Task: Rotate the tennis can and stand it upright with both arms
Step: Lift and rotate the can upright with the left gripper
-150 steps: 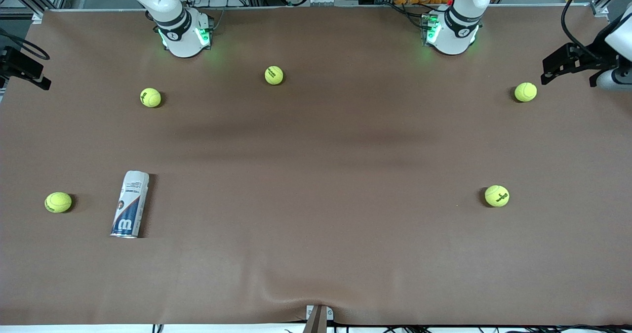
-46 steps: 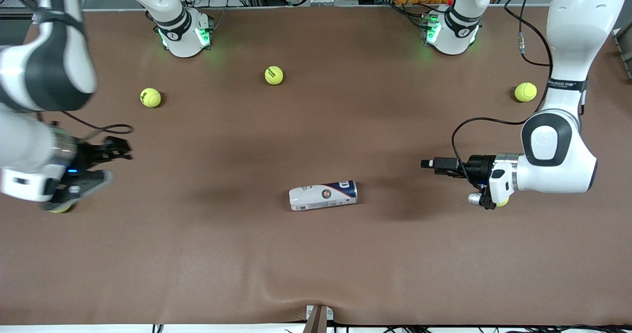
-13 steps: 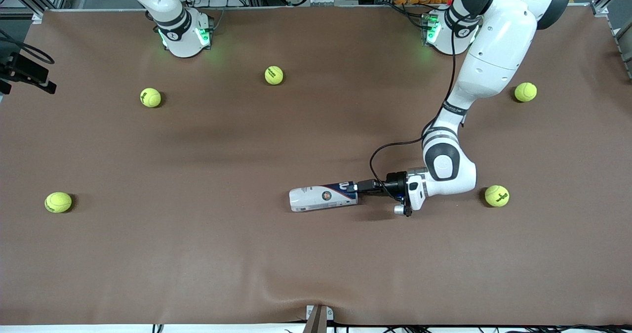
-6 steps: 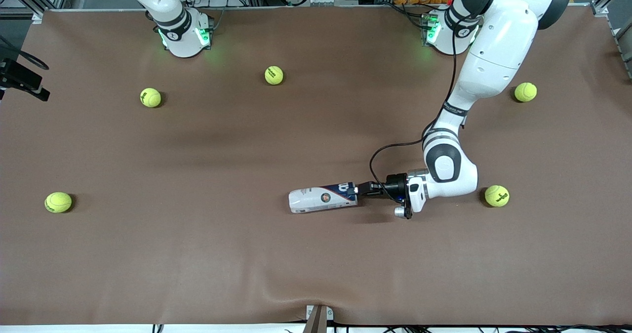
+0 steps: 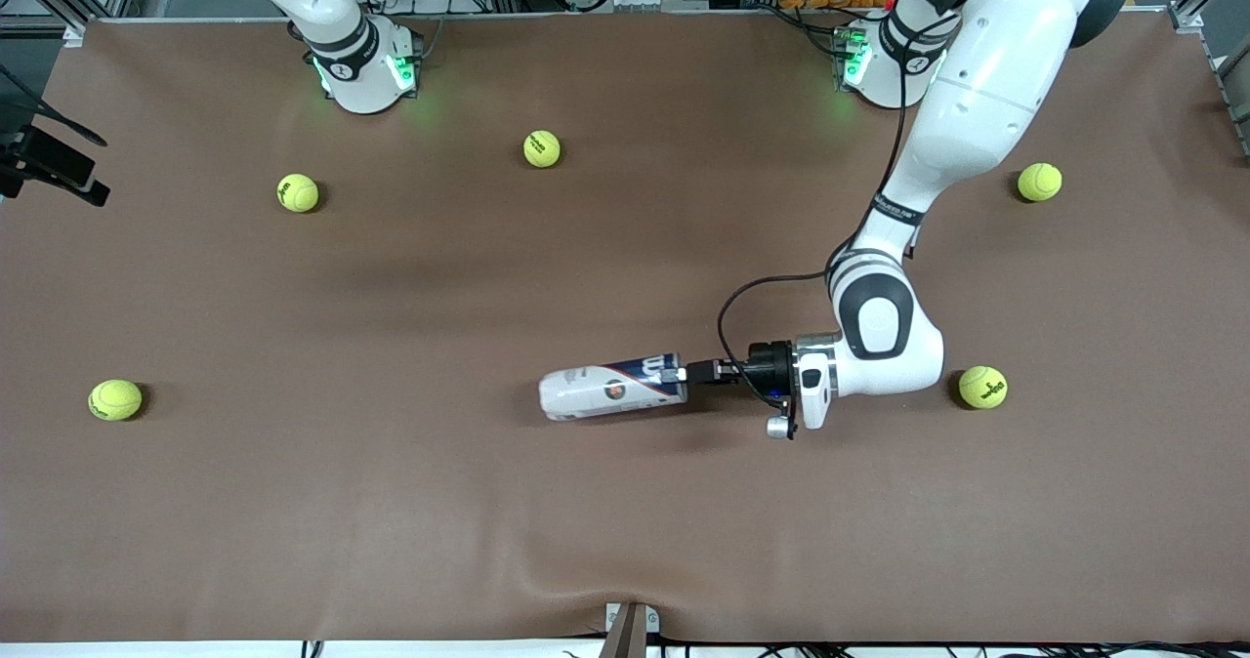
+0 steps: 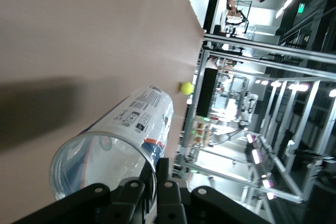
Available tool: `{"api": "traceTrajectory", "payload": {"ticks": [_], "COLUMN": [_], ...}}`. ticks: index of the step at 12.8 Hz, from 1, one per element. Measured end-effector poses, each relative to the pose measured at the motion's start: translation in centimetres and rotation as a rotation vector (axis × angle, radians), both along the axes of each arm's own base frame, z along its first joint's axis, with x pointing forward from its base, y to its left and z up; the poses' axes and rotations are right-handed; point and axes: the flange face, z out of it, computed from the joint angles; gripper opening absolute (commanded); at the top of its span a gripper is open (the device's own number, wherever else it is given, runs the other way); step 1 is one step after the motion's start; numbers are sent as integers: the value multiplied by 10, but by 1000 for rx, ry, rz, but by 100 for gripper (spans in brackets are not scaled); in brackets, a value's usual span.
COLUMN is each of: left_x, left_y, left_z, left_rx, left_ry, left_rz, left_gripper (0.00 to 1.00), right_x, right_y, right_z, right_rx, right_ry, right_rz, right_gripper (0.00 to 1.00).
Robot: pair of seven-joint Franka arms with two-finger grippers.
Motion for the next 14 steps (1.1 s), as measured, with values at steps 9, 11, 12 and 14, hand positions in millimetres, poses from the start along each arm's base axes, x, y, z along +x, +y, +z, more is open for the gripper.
{"api": "traceTrajectory", "payload": {"ticks": [9, 11, 12, 14], "left_x": [-11, -15, -19, -33], "left_y": [-47, -57, -62, -80], "left_z": [98, 111, 119, 143], "left_rx": [328, 416, 465, 592], "left_ry": [103, 109, 102, 108], "left_rz": [-112, -123, -128, -117], "left_gripper": [0, 0, 0, 0], "right_x": [2, 2, 2, 2], "right_y": [-4, -5, -5, -5], "right_z": [-3, -3, -3, -3], "right_rx": [2, 1, 1, 1], "right_ry": [2, 1, 1, 2], "right_rz": [37, 90, 99, 100], "right_gripper": [100, 100, 100, 100]}}
